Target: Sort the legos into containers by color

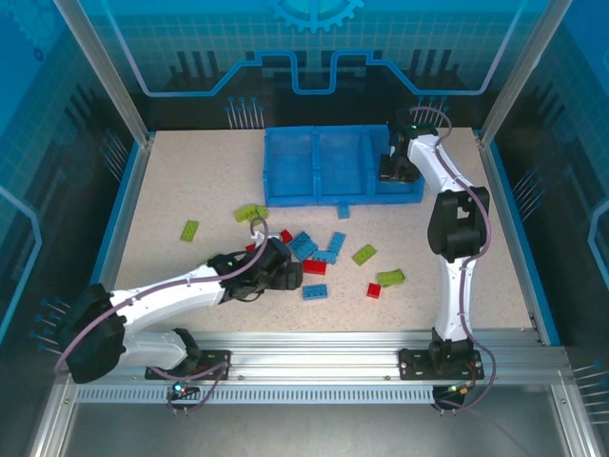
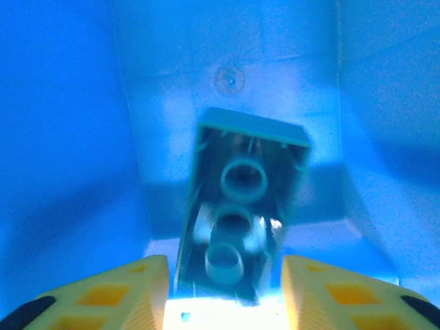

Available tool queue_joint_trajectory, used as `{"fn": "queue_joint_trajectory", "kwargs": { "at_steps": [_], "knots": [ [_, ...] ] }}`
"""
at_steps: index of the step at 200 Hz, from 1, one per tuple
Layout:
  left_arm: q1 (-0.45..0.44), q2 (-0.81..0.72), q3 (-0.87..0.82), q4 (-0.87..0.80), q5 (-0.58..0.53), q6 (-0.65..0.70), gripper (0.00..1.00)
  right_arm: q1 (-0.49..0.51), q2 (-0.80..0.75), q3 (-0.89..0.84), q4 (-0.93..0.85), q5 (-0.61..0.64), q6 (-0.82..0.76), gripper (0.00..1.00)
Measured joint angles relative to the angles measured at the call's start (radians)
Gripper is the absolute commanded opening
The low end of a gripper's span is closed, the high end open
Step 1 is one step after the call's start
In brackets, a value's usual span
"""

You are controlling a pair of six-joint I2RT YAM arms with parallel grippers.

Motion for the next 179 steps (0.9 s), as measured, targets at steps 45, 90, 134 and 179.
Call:
{"fn": "queue_joint_trajectory", "kwargs": {
  "at_steps": [45, 90, 134, 179],
  "knots": [
    [-0.108, 0.196, 0.133, -0.054, 0.023, -0.108, 0.99, -0.004, -0.022, -0.056, 0.012, -0.013, 0.004, 0.73],
    [-0.141, 0.325, 0.236, -0.094, 0.066, -0.197, 0.99, -0.004, -0.171, -0.23, 0.068, -0.06, 0.011, 0.77],
    [-0.156, 0.428, 0.299, -0.103, 0.088, -0.243, 0.98, -0.004, -0.418, -0.447, 0.159, -0.084, 0.029, 0.78],
    [-0.156, 0.506, 0.363, -0.136, 0.088, -0.253, 0.97, -0.004, -0.567, -0.636, 0.208, -0.098, 0.033, 0.79]
  ]
}}
